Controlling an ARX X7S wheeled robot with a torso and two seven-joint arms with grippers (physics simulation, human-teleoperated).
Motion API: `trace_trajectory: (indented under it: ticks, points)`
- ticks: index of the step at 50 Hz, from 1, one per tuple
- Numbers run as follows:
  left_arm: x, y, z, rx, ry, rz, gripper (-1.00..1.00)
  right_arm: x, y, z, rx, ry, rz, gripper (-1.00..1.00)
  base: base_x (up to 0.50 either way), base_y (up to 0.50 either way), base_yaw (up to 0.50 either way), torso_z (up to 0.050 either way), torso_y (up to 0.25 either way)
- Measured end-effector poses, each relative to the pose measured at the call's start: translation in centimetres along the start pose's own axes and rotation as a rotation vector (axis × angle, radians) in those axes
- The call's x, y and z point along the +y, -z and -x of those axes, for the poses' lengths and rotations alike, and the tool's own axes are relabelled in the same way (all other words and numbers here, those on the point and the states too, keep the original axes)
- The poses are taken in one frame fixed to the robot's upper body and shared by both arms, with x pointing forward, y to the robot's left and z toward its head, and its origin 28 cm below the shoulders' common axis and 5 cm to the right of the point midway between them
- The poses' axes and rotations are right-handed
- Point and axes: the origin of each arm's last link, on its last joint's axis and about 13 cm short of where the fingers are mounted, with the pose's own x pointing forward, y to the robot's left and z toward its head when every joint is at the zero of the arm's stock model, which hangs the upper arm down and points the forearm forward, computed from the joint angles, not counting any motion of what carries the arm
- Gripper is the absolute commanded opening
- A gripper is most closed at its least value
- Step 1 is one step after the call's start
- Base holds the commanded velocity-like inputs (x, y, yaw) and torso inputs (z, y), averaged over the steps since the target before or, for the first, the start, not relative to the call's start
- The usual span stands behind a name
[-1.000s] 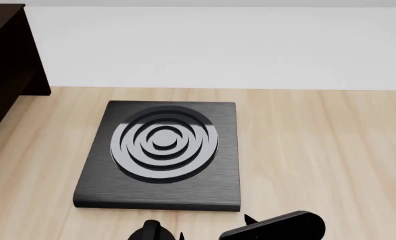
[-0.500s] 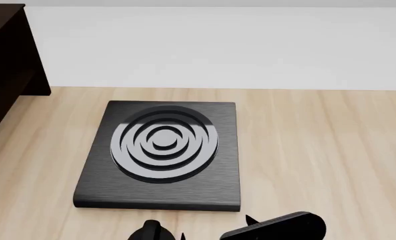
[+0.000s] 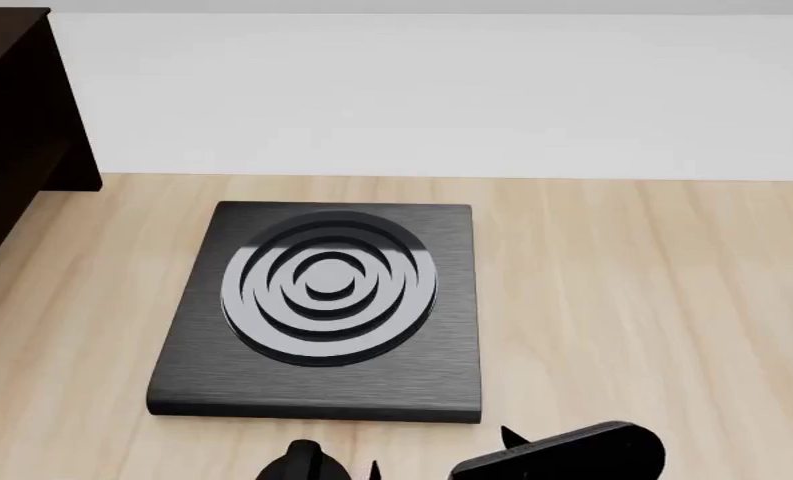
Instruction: Put the frying pan on the cabinet shelf.
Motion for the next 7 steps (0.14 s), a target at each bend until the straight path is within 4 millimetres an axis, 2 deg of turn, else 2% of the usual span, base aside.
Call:
trace_trajectory:
  ticks: [7]
  points:
    - [-0.67,0.98,0.84,-0.005,0.014,-0.156,1.00,-0.16,-0.12,0.06,-0.009,0.011,-0.008,1.00,0.00,0.00,0.00,0.000,0.000]
